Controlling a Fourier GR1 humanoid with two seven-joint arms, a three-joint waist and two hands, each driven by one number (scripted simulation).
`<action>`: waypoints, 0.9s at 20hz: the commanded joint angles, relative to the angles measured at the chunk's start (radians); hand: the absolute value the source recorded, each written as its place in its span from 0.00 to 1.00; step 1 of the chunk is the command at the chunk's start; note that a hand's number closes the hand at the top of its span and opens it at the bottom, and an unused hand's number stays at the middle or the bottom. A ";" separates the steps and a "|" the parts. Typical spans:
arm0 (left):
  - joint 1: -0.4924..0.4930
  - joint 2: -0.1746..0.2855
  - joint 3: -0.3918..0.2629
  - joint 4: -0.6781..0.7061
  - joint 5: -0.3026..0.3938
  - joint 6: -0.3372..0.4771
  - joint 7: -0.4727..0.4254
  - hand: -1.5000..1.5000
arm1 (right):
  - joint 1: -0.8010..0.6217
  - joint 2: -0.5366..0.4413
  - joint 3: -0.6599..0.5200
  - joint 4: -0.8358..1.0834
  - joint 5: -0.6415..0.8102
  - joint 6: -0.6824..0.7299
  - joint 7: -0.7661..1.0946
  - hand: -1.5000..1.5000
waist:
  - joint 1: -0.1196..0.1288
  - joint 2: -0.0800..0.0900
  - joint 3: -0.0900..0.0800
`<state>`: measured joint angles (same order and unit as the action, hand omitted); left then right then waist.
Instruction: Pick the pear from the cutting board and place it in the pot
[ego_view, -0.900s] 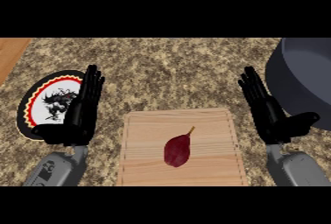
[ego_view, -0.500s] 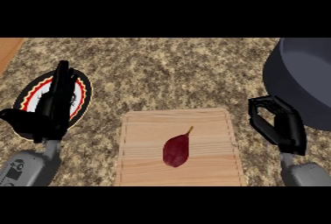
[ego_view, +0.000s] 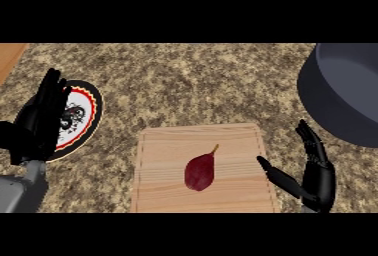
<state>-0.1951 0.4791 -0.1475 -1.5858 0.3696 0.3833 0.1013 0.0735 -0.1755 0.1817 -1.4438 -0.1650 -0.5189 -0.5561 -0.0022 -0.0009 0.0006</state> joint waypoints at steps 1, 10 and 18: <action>0.078 -0.019 -0.001 -0.086 -0.033 -0.004 0.012 0.50 | 0.076 -0.050 0.051 -0.154 0.057 0.017 0.067 0.00 | 0.001 -0.002 -0.001; 0.000 -0.010 0.033 0.020 0.002 -0.042 0.028 0.50 | 0.001 -0.352 0.258 -0.366 0.211 0.204 0.646 0.00 | 0.001 -0.001 -0.006; -0.036 -0.037 0.018 0.005 -0.039 -0.020 0.052 0.50 | -0.249 -0.342 0.387 -0.477 0.284 0.374 1.159 0.00 | 0.008 -0.001 -0.003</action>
<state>-0.2122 0.4512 -0.1338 -1.5838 0.3364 0.3610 0.1341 -0.0919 -0.5207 0.5154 -1.8385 0.1008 -0.2197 0.3804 0.0110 -0.0006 -0.0031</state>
